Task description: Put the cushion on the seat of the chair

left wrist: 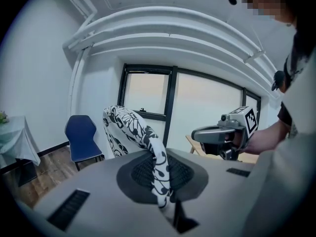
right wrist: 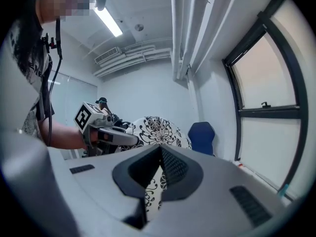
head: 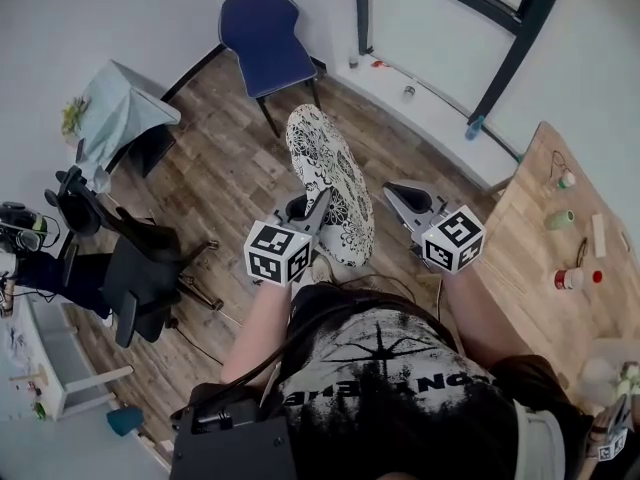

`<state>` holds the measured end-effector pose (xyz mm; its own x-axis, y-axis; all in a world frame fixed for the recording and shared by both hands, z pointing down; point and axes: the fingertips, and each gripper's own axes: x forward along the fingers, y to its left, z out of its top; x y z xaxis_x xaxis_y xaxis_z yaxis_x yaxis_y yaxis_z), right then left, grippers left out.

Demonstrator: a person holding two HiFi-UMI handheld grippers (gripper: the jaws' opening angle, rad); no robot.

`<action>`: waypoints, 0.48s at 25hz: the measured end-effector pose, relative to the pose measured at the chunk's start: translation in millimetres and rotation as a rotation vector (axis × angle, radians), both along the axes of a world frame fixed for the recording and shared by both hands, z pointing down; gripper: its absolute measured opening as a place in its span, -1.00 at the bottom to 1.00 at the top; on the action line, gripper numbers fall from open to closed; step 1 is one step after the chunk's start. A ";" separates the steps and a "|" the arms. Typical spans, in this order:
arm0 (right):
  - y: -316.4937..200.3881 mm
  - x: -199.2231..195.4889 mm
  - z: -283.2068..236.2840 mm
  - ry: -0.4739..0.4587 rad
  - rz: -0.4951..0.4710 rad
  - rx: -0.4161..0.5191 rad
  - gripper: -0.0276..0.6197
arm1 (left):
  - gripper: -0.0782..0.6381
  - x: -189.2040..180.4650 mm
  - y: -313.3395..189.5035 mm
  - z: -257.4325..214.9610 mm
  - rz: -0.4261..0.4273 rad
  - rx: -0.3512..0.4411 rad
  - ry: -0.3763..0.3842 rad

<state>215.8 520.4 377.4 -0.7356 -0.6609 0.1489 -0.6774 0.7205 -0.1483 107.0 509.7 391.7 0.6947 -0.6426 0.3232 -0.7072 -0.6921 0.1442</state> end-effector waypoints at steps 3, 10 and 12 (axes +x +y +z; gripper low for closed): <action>-1.6 0.2 3.3 0.002 -0.007 -0.002 -0.86 | -0.72 0.2 -1.7 0.8 -0.010 0.002 -0.001; -17.7 -13.8 4.7 0.004 -0.010 -0.002 -0.86 | -0.71 -10.8 -17.4 4.7 -0.007 -0.008 0.003; -24.0 -19.8 6.3 0.008 -0.011 -0.005 -0.86 | -0.72 -14.9 -24.9 6.5 -0.003 -0.011 0.005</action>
<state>196.0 496.4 383.7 -0.7418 -0.6517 0.1580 -0.6703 0.7275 -0.1463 92.1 484.9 398.2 0.6942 -0.6413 0.3267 -0.7088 -0.6880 0.1556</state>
